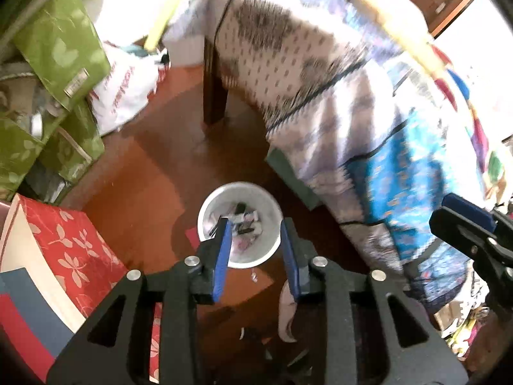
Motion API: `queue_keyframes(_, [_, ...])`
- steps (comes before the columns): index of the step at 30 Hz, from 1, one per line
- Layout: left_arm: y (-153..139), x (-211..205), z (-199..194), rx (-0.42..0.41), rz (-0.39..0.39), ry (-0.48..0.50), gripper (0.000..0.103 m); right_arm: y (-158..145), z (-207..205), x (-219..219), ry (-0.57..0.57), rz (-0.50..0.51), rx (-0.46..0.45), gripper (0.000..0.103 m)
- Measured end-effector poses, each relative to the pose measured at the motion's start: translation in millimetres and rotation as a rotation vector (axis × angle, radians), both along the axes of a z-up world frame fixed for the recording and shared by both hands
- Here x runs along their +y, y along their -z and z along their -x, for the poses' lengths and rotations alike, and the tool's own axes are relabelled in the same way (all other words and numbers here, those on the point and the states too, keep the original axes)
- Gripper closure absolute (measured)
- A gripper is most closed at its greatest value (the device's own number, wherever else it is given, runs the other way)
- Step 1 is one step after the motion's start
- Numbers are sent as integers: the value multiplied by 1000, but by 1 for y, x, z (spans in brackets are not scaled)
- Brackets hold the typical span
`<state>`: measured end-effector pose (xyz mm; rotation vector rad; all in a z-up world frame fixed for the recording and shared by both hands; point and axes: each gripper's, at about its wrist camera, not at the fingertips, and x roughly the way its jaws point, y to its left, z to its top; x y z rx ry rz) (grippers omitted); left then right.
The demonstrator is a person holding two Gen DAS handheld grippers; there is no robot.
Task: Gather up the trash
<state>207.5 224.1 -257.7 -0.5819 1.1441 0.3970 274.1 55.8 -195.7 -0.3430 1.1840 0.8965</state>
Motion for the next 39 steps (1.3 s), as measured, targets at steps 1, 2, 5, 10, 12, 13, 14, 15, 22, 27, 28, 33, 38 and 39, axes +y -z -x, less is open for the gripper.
queue_keyframes(1, [-14,-1,5,-28,-10,-1,72,-15,5,-10,21,-26,-33,61])
queue_keyframes(2, [-31,-4,12,-60,-28,0,72,-26,8,-17,35,-43,-58,61])
queue_keyframes(5, [-78,-17,28,-136,-97,14,72,-65,25,-43,86,-110,-154,61])
queue_keyframes(10, [-163,-55,66,-342,-179,102,72,-132,65,-94,203,-201,-339,61])
queue_keyframes(12, [-191,-73,80,-417,-208,142,72,-163,90,-120,267,-242,-446,61])
queue_keyframes(13, [-204,-83,87,-457,-220,167,72,-175,101,-132,299,-265,-489,61])
queue_keyframes(14, [-219,-95,97,-506,-234,198,72,-184,111,-142,324,-287,-522,61])
queue_keyframes(15, [-232,-106,105,-546,-247,224,72,-194,121,-152,348,-311,-550,61])
queue_keyframes(22, [-286,-174,161,-749,-315,364,72,-228,191,-215,516,-444,-673,61])
queue_keyframes(27, [-295,-207,200,-800,-408,406,41,-223,227,-232,583,-446,-704,35])
queue_keyframes(28, [-293,-211,208,-808,-426,400,32,-221,231,-235,603,-439,-725,25])
queue_keyframes(33, [-285,-214,227,-806,-420,382,17,-219,251,-246,694,-381,-799,2])
queue_keyframes(38, [-278,-216,240,-802,-416,388,16,-217,264,-252,720,-373,-791,0])
queue_keyframes(39, [-277,-216,241,-800,-419,391,15,-217,267,-254,720,-370,-791,0])
